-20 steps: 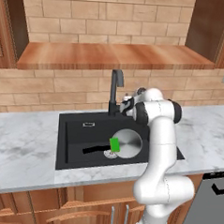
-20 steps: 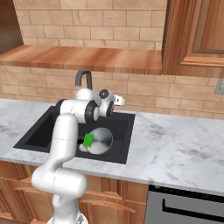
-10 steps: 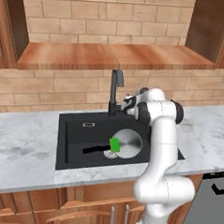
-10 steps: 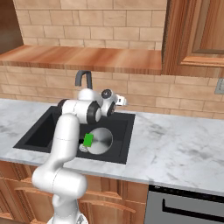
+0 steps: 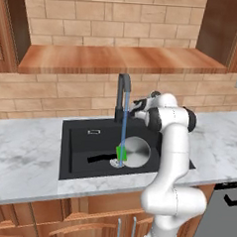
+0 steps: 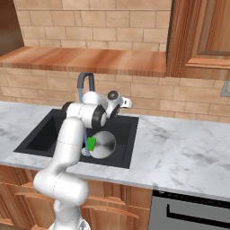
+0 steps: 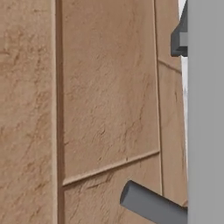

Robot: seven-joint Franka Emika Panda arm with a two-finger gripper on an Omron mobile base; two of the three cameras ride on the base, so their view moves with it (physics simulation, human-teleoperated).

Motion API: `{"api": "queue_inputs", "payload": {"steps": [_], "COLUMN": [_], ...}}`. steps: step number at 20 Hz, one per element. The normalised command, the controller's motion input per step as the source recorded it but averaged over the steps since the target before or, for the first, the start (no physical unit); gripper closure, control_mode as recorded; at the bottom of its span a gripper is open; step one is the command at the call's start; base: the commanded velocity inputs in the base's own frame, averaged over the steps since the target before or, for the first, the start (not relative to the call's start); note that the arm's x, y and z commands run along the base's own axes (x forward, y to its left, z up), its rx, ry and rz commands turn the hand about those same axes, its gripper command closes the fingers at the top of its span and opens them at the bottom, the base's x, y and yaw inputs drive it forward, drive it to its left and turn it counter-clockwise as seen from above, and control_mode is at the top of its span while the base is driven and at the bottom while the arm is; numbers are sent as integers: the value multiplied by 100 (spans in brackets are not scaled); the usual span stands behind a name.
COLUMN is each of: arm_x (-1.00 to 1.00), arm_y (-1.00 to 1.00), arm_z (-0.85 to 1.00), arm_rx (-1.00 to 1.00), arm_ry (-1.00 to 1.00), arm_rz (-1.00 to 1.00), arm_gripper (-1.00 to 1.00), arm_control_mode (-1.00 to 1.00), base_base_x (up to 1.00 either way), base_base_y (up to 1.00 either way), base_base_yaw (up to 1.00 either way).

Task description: Pick the pan and sponge and place them into the sink. Then turn on the water.

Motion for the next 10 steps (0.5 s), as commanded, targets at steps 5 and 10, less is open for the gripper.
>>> {"api": "queue_inputs", "payload": {"steps": [5,10], "arm_x": [0,1], "arm_y": [-100,-100], "arm_z": [-41,-44], "arm_rx": [2,1], "arm_ry": [-2,-1], "arm_rz": [-4,-2], "arm_gripper": [-100,-100], "arm_control_mode": [-100,-100], "base_base_x": [0,0], "base_base_y": [0,0], "base_base_yaw": [0,0]}}
